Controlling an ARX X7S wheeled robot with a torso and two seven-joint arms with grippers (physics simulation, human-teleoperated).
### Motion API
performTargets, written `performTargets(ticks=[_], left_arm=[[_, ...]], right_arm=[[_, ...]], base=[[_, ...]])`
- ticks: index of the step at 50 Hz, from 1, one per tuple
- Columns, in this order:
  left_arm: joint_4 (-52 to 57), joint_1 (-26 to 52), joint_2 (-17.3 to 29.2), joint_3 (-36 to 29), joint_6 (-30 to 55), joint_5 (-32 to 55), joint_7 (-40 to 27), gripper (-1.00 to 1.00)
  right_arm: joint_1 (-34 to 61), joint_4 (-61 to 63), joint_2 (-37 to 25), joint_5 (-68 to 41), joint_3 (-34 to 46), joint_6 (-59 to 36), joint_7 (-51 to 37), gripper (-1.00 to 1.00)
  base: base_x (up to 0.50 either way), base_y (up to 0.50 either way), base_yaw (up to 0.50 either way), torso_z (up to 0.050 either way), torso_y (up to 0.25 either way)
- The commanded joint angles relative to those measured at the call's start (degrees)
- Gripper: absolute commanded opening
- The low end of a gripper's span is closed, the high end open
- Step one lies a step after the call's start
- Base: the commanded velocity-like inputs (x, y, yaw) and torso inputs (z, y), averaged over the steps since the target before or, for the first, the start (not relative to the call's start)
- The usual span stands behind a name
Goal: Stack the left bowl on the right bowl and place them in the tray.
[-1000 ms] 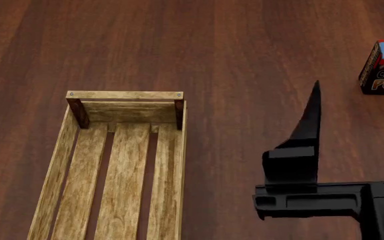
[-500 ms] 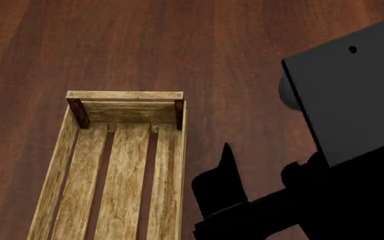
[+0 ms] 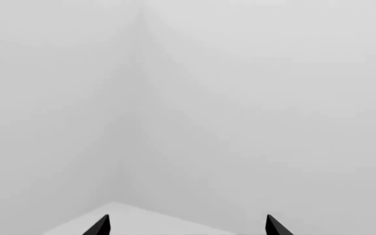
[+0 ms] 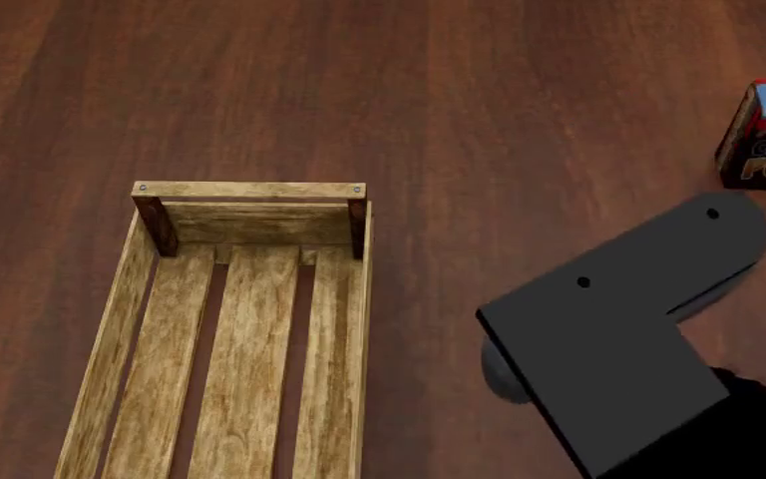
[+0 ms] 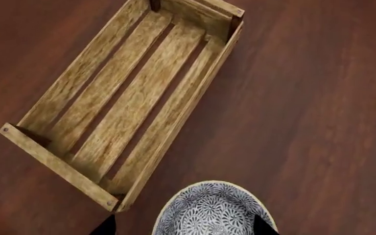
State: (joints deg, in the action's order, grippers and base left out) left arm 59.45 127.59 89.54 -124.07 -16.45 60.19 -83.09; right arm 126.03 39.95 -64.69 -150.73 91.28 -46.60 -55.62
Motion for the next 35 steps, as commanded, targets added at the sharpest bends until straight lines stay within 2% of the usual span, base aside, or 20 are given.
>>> performTargets(ticks=[1, 16, 28, 35], left_arm=[[-0.8, -2.9, -0.4, -0.6, -2.3, -2.4, -0.6, 1.0], [-1.4, -5.3, -0.8, -0.9, -4.6, -4.5, -1.0, 1.0], [-1.3, -6.0, -0.4, -0.2, -4.3, -4.4, -0.8, 1.0], [-1.4, -6.8, -0.1, -0.1, -4.8, -4.8, -0.7, 1.0]], right_arm=[[-0.6, 2.5, 0.0, -6.6, 1.0, -1.7, -1.1, 1.0], [-3.0, 4.2, 0.6, -7.8, 3.1, -2.0, -3.6, 1.0], [-5.8, -5.5, 12.1, -1.8, 7.5, -10.3, -4.6, 1.0], [-9.2, -9.7, 18.3, 2.1, 6.3, -11.8, -0.3, 1.0]], base=[[0.0, 0.0, 0.0, 0.0, 0.0], [0.0, 0.0, 0.0, 0.0, 0.0], [0.0, 0.0, 0.0, 0.0, 0.0], [0.0, 0.0, 0.0, 0.0, 0.0]])
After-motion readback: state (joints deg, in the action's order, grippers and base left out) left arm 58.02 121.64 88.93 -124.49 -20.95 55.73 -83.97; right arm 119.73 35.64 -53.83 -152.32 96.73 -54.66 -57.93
